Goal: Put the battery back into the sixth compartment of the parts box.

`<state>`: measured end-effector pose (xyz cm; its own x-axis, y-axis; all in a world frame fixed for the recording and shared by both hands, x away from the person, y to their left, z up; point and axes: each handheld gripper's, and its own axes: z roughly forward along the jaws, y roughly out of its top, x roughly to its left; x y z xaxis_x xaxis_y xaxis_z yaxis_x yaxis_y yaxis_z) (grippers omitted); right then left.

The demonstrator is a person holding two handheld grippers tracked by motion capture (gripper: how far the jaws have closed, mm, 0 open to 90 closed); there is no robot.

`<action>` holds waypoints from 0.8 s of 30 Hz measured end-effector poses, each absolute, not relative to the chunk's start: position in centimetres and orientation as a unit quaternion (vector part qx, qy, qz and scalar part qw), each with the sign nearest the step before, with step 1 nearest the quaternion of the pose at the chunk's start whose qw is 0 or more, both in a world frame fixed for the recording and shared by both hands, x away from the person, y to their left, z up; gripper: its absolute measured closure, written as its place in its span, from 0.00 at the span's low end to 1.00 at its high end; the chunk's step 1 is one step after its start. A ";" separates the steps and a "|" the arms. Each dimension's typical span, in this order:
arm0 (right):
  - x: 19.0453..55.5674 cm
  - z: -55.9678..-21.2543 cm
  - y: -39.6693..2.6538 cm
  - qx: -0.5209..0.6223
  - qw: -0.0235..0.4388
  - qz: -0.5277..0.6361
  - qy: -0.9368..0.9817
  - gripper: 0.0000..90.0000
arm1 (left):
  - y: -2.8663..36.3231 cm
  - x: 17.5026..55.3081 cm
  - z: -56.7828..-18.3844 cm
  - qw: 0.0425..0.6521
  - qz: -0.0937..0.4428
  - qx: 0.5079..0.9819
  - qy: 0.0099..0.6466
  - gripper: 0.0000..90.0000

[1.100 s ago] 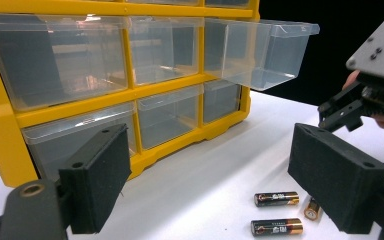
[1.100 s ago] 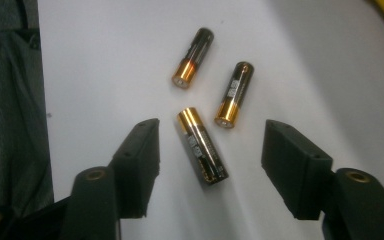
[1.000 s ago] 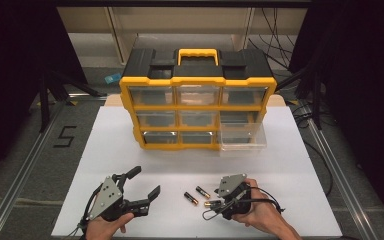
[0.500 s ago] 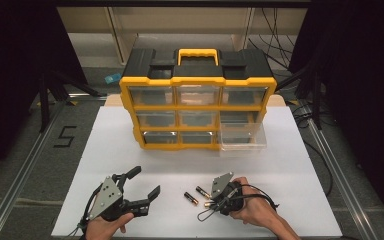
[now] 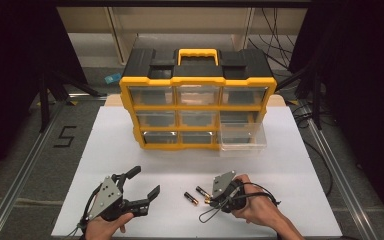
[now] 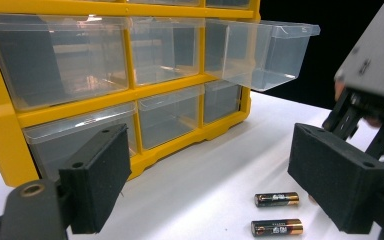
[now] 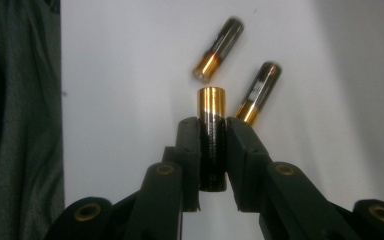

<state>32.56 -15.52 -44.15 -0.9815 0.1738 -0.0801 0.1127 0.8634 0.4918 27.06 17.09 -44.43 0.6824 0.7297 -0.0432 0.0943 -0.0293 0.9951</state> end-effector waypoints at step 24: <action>32.4 -33.4 -18.5 0.129 0.154 0.386 0.900 0.85 | 17.0 27.1 -44.5 0.623 0.254 0.672 0.308 0.19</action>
